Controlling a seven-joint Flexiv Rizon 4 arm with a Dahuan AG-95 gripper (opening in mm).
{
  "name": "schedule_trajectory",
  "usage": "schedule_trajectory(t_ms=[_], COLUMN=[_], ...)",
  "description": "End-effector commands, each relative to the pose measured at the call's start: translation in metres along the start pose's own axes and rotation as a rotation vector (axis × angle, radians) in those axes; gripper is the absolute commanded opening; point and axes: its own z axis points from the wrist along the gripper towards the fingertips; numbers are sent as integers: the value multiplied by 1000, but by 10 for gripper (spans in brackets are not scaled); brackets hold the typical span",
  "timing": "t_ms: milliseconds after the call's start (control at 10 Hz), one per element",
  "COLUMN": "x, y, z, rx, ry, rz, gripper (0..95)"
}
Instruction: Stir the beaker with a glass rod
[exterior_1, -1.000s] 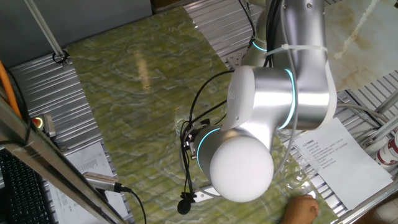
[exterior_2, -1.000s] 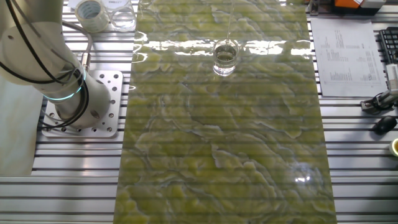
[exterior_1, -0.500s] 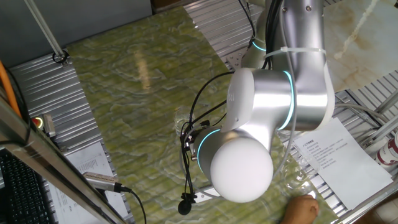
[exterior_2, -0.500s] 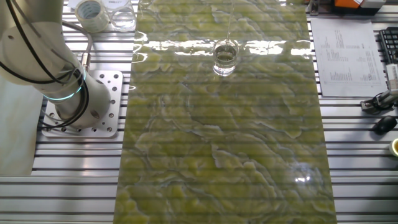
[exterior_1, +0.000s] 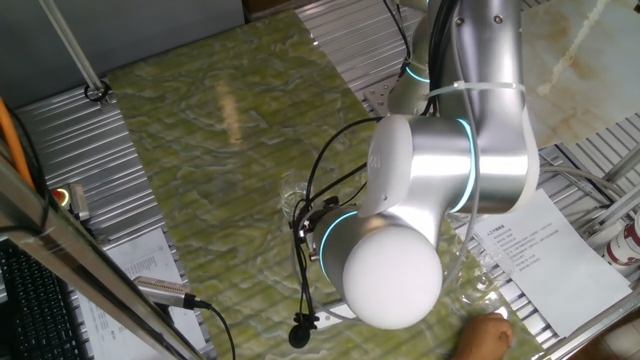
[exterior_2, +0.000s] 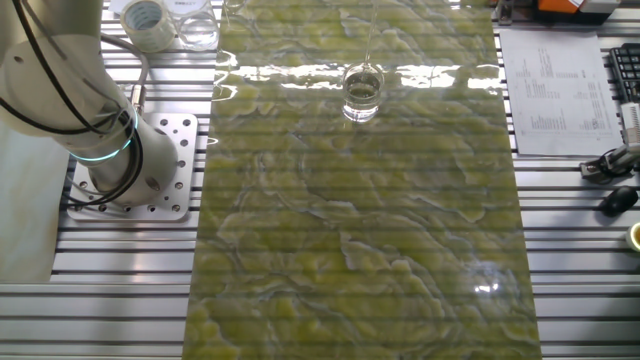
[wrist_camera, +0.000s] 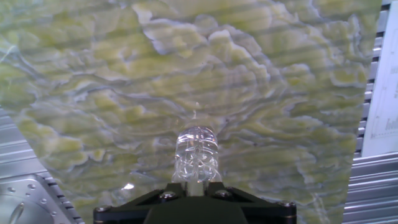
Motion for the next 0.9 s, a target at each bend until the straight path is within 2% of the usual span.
schedule_trajectory(t_ms=[100, 900], x=[-1, 0], y=[0, 0], z=[1, -2], rx=[6, 8], ry=[-2, -2], rz=[3, 4], gripper=[0, 0])
